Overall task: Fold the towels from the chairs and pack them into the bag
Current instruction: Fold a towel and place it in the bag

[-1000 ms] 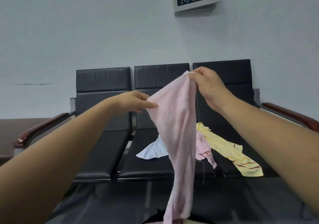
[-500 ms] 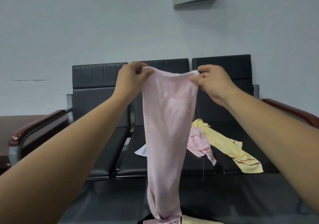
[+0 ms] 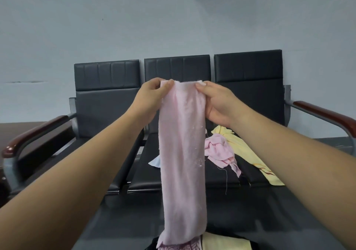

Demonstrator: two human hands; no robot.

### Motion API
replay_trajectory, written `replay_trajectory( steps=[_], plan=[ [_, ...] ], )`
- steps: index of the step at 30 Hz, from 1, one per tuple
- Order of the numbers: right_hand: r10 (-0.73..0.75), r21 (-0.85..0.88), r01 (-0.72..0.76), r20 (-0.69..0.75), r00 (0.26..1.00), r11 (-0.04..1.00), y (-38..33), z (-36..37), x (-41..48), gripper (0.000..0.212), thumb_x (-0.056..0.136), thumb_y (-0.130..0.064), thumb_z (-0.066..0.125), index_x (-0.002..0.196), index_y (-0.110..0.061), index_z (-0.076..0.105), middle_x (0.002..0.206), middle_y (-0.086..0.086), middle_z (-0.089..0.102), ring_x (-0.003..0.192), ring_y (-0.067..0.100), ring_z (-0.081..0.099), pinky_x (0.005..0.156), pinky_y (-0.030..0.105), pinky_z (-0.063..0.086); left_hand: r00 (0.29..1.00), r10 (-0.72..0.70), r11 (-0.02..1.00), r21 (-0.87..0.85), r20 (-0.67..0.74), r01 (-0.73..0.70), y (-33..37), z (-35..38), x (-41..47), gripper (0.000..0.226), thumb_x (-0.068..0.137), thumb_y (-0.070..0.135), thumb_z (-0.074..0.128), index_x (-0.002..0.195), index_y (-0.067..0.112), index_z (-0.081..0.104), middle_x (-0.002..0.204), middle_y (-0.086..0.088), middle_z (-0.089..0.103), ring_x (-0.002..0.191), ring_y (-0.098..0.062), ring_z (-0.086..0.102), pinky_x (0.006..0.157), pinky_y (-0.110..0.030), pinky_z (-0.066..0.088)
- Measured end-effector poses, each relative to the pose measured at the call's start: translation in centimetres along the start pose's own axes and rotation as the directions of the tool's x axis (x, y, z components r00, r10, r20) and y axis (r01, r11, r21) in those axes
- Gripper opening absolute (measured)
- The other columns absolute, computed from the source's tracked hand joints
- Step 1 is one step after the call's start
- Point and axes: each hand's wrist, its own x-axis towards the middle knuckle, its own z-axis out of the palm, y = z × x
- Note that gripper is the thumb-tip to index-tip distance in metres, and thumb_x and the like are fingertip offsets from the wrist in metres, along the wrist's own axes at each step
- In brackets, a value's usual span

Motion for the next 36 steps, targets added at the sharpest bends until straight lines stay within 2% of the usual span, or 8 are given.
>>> replay_trajectory(
  steps=[3, 8, 14, 19, 24, 27, 30, 36],
  plan=[
    [0.008, 0.177, 0.002, -0.053, 0.999, 0.984, -0.4, 0.3, 0.8, 0.042, 0.105, -0.015, 0.053, 0.141, 0.008, 0.052, 0.126, 0.021, 0.063, 0.111, 0.030, 0.065, 0.100, 0.042, 0.054, 0.958, -0.107, 0.946, -0.270, 0.268, 0.181, -1.6, -0.2, -0.6, 0.046, 0.093, 0.036, 0.065, 0.123, 0.001, 0.065, 0.114, -0.011, 0.075, 0.107, -0.024, 0.071, 0.090, -0.038, 0.058],
    [0.010, 0.197, 0.008, -0.091, 0.996, 0.980, -0.9, -0.8, 1.2, 0.032, 0.106, -0.019, 0.052, 0.128, -0.001, 0.066, 0.117, 0.015, 0.074, 0.110, 0.027, 0.071, 0.095, 0.038, 0.058, 0.750, -0.310, 0.950, 0.167, 0.584, 0.262, -6.6, 0.0, -2.8, 0.029, 0.093, 0.018, 0.072, 0.118, 0.004, 0.070, 0.120, -0.009, 0.074, 0.114, -0.024, 0.069, 0.103, -0.037, 0.052],
    [0.050, 0.108, -0.026, -0.228, 0.972, 0.994, 0.6, -3.2, 2.1, 0.028, 0.098, -0.012, 0.062, 0.125, -0.006, 0.069, 0.119, 0.016, 0.074, 0.109, 0.030, 0.073, 0.096, 0.046, 0.058, 0.712, -0.329, 0.884, -0.061, 0.620, 0.463, -9.2, -0.1, -3.7, 0.041, 0.093, 0.012, 0.062, 0.131, -0.004, 0.059, 0.126, -0.017, 0.067, 0.117, -0.033, 0.064, 0.102, -0.042, 0.050],
    [0.039, 0.070, -0.025, -0.217, 0.975, 0.997, 1.3, -3.7, 2.3, 0.025, 0.101, -0.014, 0.059, 0.123, -0.006, 0.069, 0.116, 0.013, 0.076, 0.106, 0.026, 0.074, 0.091, 0.041, 0.061, 0.692, -0.389, 0.878, 0.017, 0.608, 0.479, -10.3, 1.0, -3.8, 0.047, 0.092, 0.009, 0.070, 0.136, 0.001, 0.056, 0.130, -0.012, 0.068, 0.119, -0.028, 0.067, 0.097, -0.038, 0.055],
    [0.010, -0.011, -0.014, -0.276, 0.961, 1.000, 1.2, -3.9, 3.0, 0.024, 0.100, -0.014, 0.063, 0.123, -0.008, 0.068, 0.117, 0.011, 0.074, 0.107, 0.024, 0.073, 0.090, 0.038, 0.062, 0.695, -0.495, 0.863, 0.204, 0.521, 0.462, -11.6, 0.6, -4.5, 0.040, 0.086, 0.018, 0.080, 0.124, 0.013, 0.069, 0.120, -0.003, 0.074, 0.113, -0.020, 0.070, 0.104, -0.040, 0.050],
    [0.047, -0.055, -0.072, -0.363, 0.930, 0.996, 2.0, -4.9, 3.8, 0.026, 0.096, -0.012, 0.067, 0.122, -0.007, 0.068, 0.114, 0.011, 0.074, 0.104, 0.025, 0.073, 0.092, 0.041, 0.061, 0.709, -0.443, 0.816, -0.081, 0.549, 0.572, -11.7, 0.9, -5.1, 0.047, 0.089, 0.015, 0.073, 0.134, 0.006, 0.061, 0.130, -0.015, 0.068, 0.122, -0.032, 0.065, 0.108, -0.047, 0.048],
    [0.131, -0.039, -0.155, -0.360, 0.924, 0.987, 3.9, -6.0, 4.1, 0.027, 0.095, -0.005, 0.067, 0.122, 0.003, 0.065, 0.120, 0.018, 0.072, 0.100, 0.028, 0.073, 0.088, 0.042, 0.061, 0.751, -0.394, 0.694, -0.364, 0.529, 0.621, -10.7, 1.7, -5.2, 0.053, 0.089, 0.028, 0.067, 0.134, 0.002, 0.060, 0.126, -0.021, 0.067, 0.115, -0.035, 0.067, 0.097, -0.045, 0.055],
    [0.344, 0.177, -0.346, 0.046, 0.938, 0.921, 9.4, -7.1, 1.1, 0.045, 0.092, -0.050, 0.065, 0.101, -0.006, 0.067, 0.089, 0.009, 0.068, 0.084, 0.026, 0.066, 0.086, 0.042, 0.055, 0.845, -0.297, 0.524, -0.664, 0.444, 0.533, -10.2, 3.2, -4.0, 0.055, 0.102, 0.038, 0.052, 0.136, -0.005, 0.058, 0.129, -0.026, 0.064, 0.120, -0.036, 0.064, 0.103, -0.046, 0.051]
  ],
)
